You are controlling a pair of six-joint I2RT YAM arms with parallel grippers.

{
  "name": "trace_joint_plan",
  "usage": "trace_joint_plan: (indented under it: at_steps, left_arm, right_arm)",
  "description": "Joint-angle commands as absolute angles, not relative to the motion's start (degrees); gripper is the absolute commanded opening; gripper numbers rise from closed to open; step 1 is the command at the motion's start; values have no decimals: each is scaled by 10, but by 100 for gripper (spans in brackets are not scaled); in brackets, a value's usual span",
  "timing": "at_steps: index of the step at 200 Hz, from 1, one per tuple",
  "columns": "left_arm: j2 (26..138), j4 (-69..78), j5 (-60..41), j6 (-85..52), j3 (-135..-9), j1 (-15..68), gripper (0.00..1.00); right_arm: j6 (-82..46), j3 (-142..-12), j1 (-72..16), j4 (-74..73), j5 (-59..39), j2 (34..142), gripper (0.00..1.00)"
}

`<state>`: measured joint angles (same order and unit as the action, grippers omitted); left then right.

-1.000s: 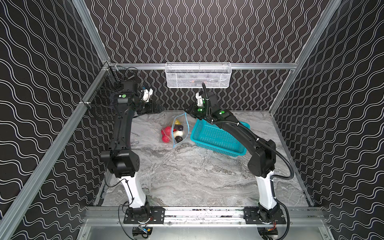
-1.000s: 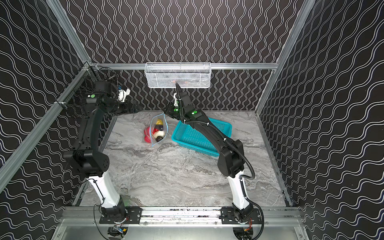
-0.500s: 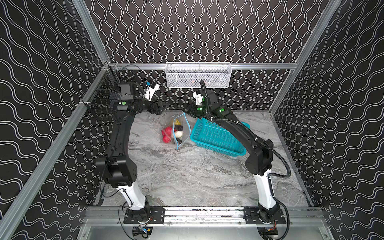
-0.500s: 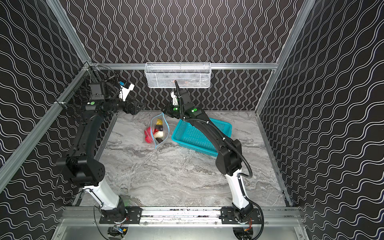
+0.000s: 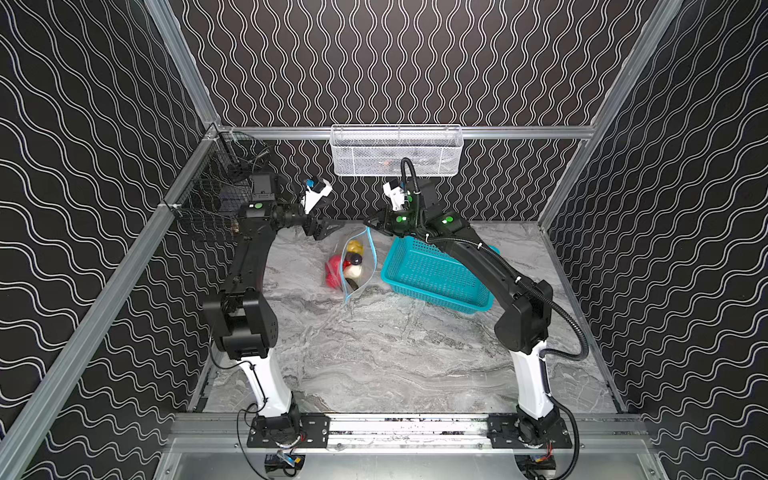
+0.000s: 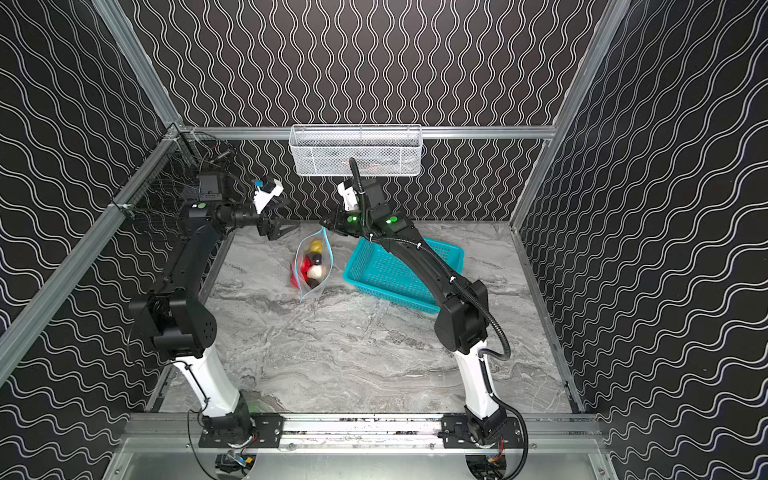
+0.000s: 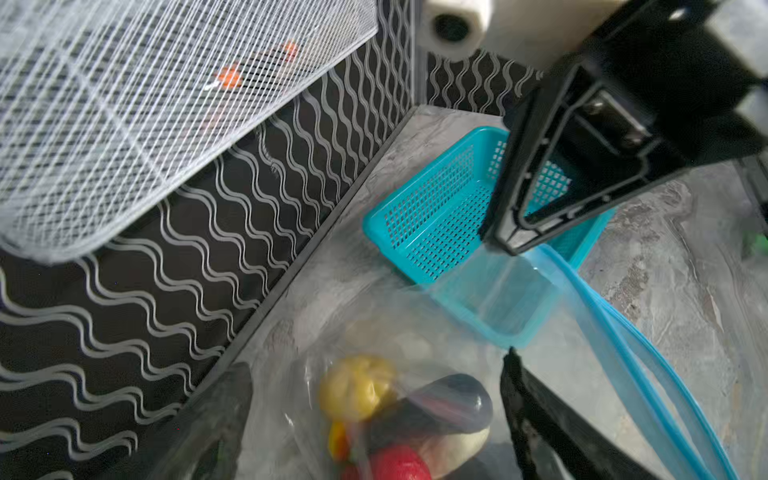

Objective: Place the food in the zip-top bag and seal the zipper

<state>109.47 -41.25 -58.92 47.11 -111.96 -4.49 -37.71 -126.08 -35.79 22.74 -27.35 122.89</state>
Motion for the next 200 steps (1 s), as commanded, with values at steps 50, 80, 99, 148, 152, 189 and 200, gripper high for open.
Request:
trace_joint_plan:
  at_steps: [50, 80, 99, 148, 152, 189, 200]
  left_arm:
    - [1116, -428, -645, 557, -1128, -29, 96]
    - [1118, -423, -636, 561, -1128, -14, 94]
    - [1117, -435, -633, 572, -1128, -9, 93]
    - [1111, -437, -625, 572, -1121, 23, 91]
    - [1111, -437, -627, 570, -1120, 23, 91]
    - [1118, -455, -629, 569, -1134, 26, 83]
    - [1119, -457, -636, 564, -1137, 27, 81]
  right_arm:
    - [-350, -1270, -356, 199, -309, 1230, 1]
    - [-350, -1278, -357, 192, -321, 1236, 1]
    - [-348, -1281, -358, 186, -328, 1237, 1]
    - [-342, -1302, -359, 183, -350, 1250, 1]
    - [-340, -1303, -359, 184, -350, 1251, 1]
    - [-327, -1301, -359, 191, -347, 1250, 2]
    - [-322, -1303, -359, 194, -346, 1250, 2]
